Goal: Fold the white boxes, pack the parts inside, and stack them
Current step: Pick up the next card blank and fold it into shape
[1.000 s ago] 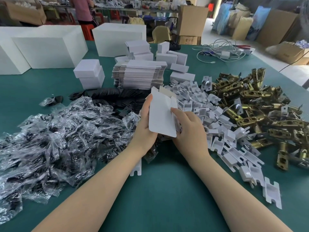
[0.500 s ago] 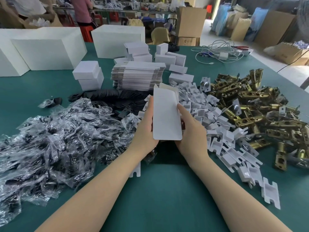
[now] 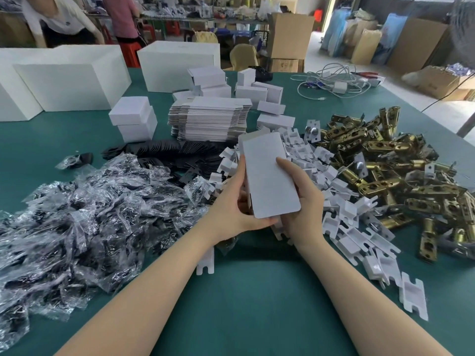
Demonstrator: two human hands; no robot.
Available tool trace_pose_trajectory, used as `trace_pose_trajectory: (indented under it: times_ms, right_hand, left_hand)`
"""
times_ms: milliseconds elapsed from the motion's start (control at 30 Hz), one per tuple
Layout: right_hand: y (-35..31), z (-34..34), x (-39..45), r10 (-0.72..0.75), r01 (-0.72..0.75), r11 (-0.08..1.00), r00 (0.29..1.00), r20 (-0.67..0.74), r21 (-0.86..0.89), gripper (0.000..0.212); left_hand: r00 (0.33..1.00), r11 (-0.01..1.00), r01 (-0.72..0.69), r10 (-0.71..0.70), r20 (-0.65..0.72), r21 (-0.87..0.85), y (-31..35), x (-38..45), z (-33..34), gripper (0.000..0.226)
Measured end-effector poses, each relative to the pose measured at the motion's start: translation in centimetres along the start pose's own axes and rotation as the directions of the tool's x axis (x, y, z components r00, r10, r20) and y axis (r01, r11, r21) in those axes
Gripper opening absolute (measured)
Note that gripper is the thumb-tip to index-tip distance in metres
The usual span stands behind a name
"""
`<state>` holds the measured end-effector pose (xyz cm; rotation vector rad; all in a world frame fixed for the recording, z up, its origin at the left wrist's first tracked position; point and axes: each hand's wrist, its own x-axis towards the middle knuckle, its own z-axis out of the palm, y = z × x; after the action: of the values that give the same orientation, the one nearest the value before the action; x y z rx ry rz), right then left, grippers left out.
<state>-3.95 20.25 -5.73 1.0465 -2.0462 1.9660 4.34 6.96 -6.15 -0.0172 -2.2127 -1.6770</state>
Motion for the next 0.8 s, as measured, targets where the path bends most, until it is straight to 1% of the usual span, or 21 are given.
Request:
trace_pose_trajectory:
  times_ms: [67,133,167,200,233,267,300,333,367,400,433,467,500,533,567,633,700,733,800]
  right_hand:
    - [0.0,-0.1,0.1,-0.031,0.032,0.996,0.999,0.015,-0.089,0.042]
    - [0.0,-0.1,-0.1,-0.079,0.081,0.987,0.997,0.023,-0.142,0.047]
    - [0.0,-0.1,-0.1,-0.103,0.108,0.984,0.994,0.039,-0.143,0.048]
    - [0.1,-0.1,-0.2,-0.116,0.123,0.983,0.992,0.055,-0.136,0.048]
    - [0.4,0.0,-0.2,-0.110,0.116,0.989,0.992,0.069,-0.093,0.047]
    - [0.8,-0.2,0.0,-0.092,0.096,0.995,0.992,0.088,-0.038,0.043]
    - [0.5,-0.3,0.2,-0.043,0.039,0.998,0.995,0.094,0.041,0.035]
    - [0.5,-0.3,0.4,0.003,-0.007,0.999,0.996,0.087,0.043,0.029]
    - [0.5,-0.5,0.5,-0.017,0.014,0.999,0.995,0.095,0.034,0.030]
    - [0.0,-0.4,0.4,-0.067,0.070,0.997,0.992,0.109,-0.021,0.039]
    - [0.0,-0.3,0.2,-0.121,0.137,0.985,0.981,0.151,-0.101,0.053]
    - [0.1,-0.3,0.2,-0.125,0.146,0.982,0.978,0.167,-0.118,0.064]
    - [-0.1,-0.3,0.4,-0.104,0.122,0.989,0.975,0.194,-0.086,0.069]
    - [-0.2,-0.3,0.5,-0.066,0.070,0.997,0.973,0.220,-0.010,0.072]
    - [-0.4,-0.4,0.7,-0.006,-0.011,0.998,0.968,0.250,0.067,0.074]
    - [-0.4,-0.8,1.2,0.109,-0.182,0.959,0.943,0.313,0.216,0.077]
    - [-0.8,-1.2,1.6,0.190,-0.337,0.868,0.904,0.383,0.366,0.073]
    - [-0.8,-1.4,1.7,0.218,-0.404,0.812,0.879,0.423,0.421,0.069]
    - [-0.8,-1.7,1.8,0.267,-0.527,0.708,0.815,0.514,0.470,0.067]
  left_hand:
    - [1.000,0.995,0.022,-0.021,0.010,-0.098,0.5,-0.2,0.0,0.126]
    - [0.999,0.992,0.020,-0.026,-0.046,-0.125,0.6,-0.4,0.2,0.135]
    - [0.998,0.992,0.008,-0.016,-0.063,-0.129,0.5,-0.4,0.2,0.134]
    - [0.998,0.992,0.007,-0.014,-0.057,-0.129,0.4,-0.6,0.2,0.129]
    - [0.999,0.990,0.026,-0.032,-0.043,-0.138,0.4,-0.6,0.0,0.121]
    - [0.996,0.982,0.063,-0.073,-0.051,-0.178,0.5,-0.6,0.0,0.109]
    - [0.988,0.963,0.101,-0.127,-0.092,-0.250,0.4,-0.4,-0.1,0.094]
    - [0.971,0.936,0.131,-0.188,-0.148,-0.327,0.3,-0.2,-0.2,0.078]
    - [0.950,0.905,0.140,-0.237,-0.202,-0.402,0.1,0.3,-0.2,0.064]
    - [0.933,0.872,0.134,-0.271,-0.236,-0.471,0.2,0.6,-0.3,0.056]
    - [0.923,0.842,0.130,-0.295,-0.245,-0.524,0.4,0.8,-0.4,0.055]
    - [0.920,0.815,0.135,-0.314,-0.234,-0.564,0.4,0.9,-0.5,0.058]
    - [0.918,0.790,0.141,-0.330,-0.219,-0.597,0.3,0.9,-0.6,0.060]
    - [0.914,0.764,0.142,-0.345,-0.213,-0.629,0.2,0.9,-0.9,0.060]
    - [0.907,0.744,0.140,-0.360,-0.216,-0.654,0.2,0.9,-1.1,0.057]
    - [0.900,0.729,0.145,-0.378,-0.217,-0.669,0.0,0.9,-1.4,0.043]
    - [0.903,0.732,0.158,-0.379,-0.203,-0.662,-0.2,0.9,-1.5,0.038]
    - [0.904,0.737,0.163,-0.378,-0.201,-0.656,-0.3,0.9,-1.4,0.040]
    - [0.905,0.742,0.160,-0.374,-0.203,-0.652,-0.2,0.8,-1.1,0.049]
